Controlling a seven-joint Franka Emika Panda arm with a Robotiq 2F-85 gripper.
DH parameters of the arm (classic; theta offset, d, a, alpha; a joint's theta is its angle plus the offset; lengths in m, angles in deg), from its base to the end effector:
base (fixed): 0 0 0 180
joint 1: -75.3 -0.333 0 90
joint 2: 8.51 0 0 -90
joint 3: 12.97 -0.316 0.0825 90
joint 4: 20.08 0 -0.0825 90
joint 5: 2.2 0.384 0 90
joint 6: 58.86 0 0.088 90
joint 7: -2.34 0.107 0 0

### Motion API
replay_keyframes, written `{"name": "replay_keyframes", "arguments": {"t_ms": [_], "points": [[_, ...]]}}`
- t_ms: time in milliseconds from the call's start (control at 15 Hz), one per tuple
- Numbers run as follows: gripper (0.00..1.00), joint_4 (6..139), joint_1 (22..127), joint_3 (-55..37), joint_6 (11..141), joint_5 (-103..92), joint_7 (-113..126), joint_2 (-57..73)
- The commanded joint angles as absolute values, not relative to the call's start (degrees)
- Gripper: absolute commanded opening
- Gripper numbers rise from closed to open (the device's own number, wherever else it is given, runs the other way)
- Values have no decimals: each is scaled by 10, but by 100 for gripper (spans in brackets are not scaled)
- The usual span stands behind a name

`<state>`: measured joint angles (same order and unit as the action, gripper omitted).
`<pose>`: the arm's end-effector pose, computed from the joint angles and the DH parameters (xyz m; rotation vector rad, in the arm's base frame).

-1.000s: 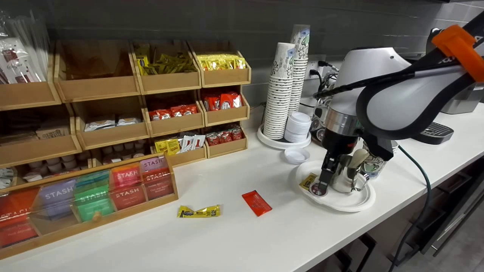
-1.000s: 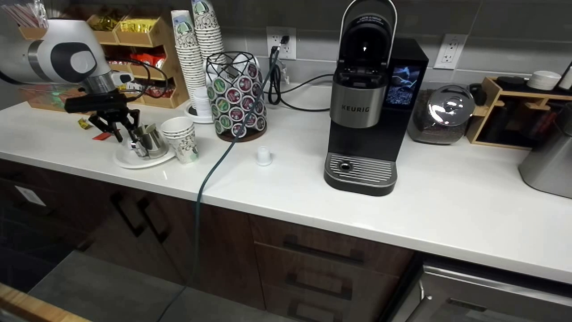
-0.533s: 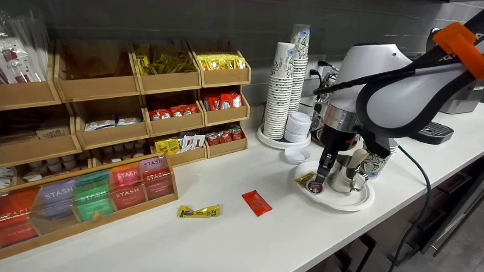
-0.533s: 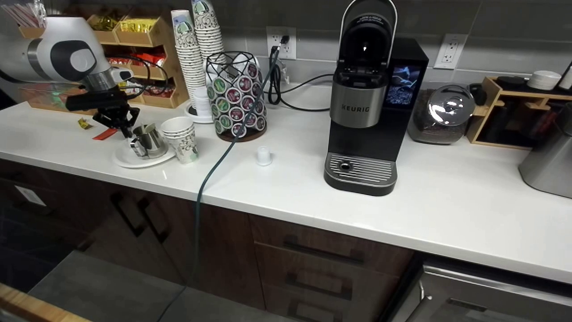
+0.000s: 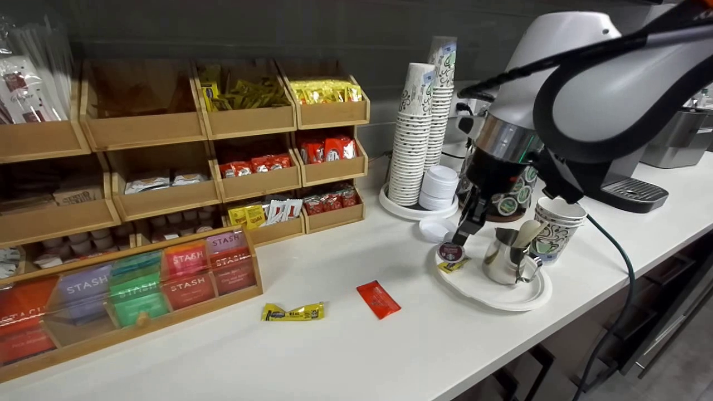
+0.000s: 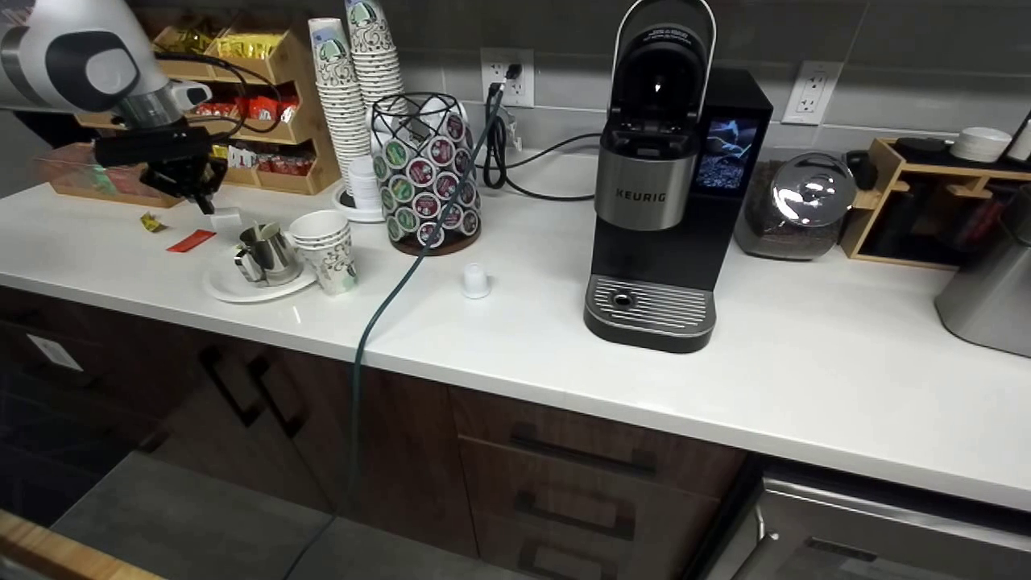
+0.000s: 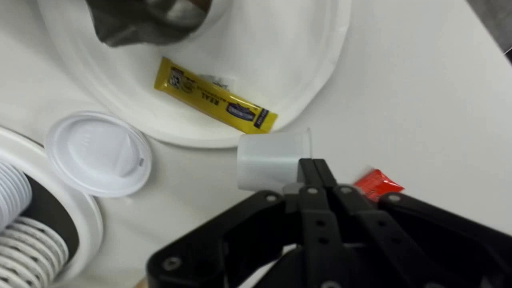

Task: Remove the cup with a purple seal on top from the white plate and move it onto the spinning cups rack

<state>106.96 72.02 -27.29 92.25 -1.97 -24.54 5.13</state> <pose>0.5419 0.1704 0.2907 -2.8626 -1.1445 -0.2992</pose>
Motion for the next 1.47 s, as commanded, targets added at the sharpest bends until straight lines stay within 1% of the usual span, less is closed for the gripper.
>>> {"name": "replay_keyframes", "arguments": {"t_ms": [0, 133, 400, 533, 600, 933, 1400], "points": [[0, 1077, 767, -328, 799, 63, -400, -34], [0, 1063, 749, -288, 698, 77, -469, -66], [0, 1007, 746, -217, 496, 32, -546, -96], [0, 988, 747, -190, 473, 44, -546, -91], [1, 1006, 734, -193, 498, 43, -539, -98], [0, 997, 737, -179, 485, 24, -563, -96], [0, 988, 767, -123, 441, -69, -851, -119]]}}
